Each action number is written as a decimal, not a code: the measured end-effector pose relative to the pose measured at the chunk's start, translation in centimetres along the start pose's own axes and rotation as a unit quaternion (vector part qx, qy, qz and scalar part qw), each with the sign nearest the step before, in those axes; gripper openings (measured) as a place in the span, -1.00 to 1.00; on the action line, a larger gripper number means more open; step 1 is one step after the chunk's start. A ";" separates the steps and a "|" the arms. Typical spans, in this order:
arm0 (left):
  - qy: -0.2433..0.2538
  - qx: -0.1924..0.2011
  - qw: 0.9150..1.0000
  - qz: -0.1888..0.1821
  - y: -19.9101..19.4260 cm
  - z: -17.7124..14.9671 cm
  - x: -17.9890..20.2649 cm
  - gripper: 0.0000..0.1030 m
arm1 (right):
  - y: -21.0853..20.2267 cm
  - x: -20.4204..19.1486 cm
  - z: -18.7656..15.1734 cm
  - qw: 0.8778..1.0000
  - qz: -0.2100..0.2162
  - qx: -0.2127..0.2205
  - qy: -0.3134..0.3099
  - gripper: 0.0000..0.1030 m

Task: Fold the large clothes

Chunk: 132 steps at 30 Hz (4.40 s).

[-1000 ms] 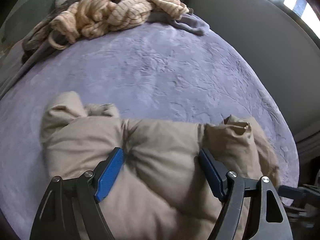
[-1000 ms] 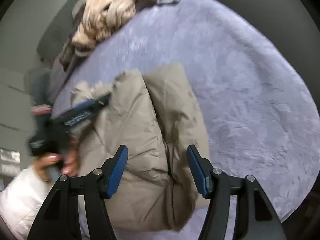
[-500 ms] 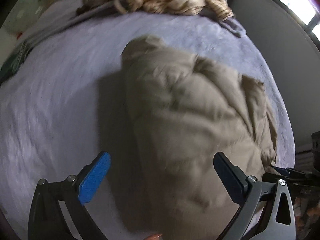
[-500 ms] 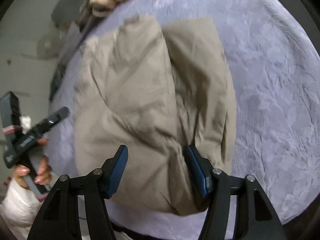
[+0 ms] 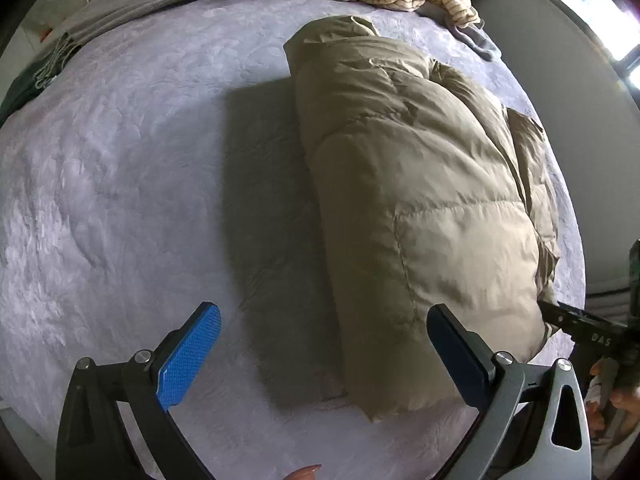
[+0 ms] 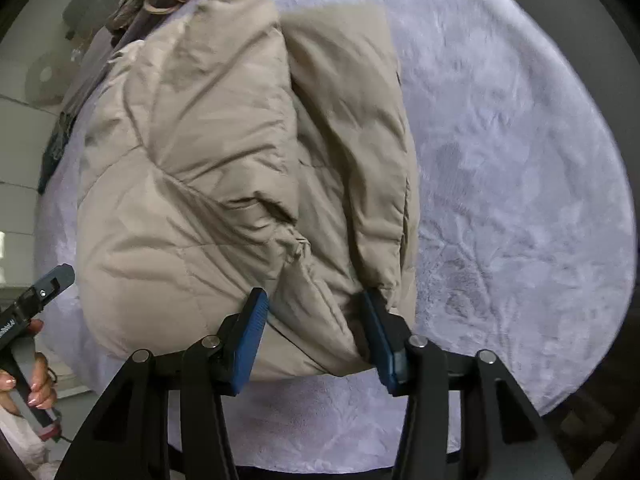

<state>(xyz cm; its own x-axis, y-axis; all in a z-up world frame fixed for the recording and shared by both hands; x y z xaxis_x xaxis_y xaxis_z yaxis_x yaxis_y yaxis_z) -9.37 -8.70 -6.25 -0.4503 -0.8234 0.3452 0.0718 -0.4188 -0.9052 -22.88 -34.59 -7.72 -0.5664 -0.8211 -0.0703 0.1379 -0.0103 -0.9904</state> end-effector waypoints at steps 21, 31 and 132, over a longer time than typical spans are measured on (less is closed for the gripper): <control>-0.027 0.001 0.999 -0.035 -0.3 0.8 -2.2 1.00 | -6.3 -1.3 -0.3 0.998 -0.023 0.063 0.021 0.61; -0.059 -0.011 0.997 -0.047 3.4 4.9 0.0 1.00 | -2.5 3.5 7.3 0.994 0.084 0.016 0.065 0.67; 0.031 0.066 0.994 -0.084 -2.0 16.7 -9.9 0.51 | 4.6 -17.3 14.0 0.941 0.333 -0.050 0.005 0.02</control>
<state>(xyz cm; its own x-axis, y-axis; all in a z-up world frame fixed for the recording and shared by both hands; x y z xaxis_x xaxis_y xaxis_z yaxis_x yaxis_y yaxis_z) 9.80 -6.09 -3.75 -0.5199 -0.7135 0.4697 0.1046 -0.5989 -0.7939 -1.09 -28.44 -9.39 -0.3888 -0.6204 -0.6811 0.3879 0.5603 -0.7318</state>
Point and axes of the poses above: each gripper's, at about its wrist camera, not at the fingertips, and y roughly the way its jaws point, x to its right, z to its top, the point moved 3 cm from there along y, roughly the way its jaws point, and after that the axes turned 9 degrees about -z, right-handed, at the moved point
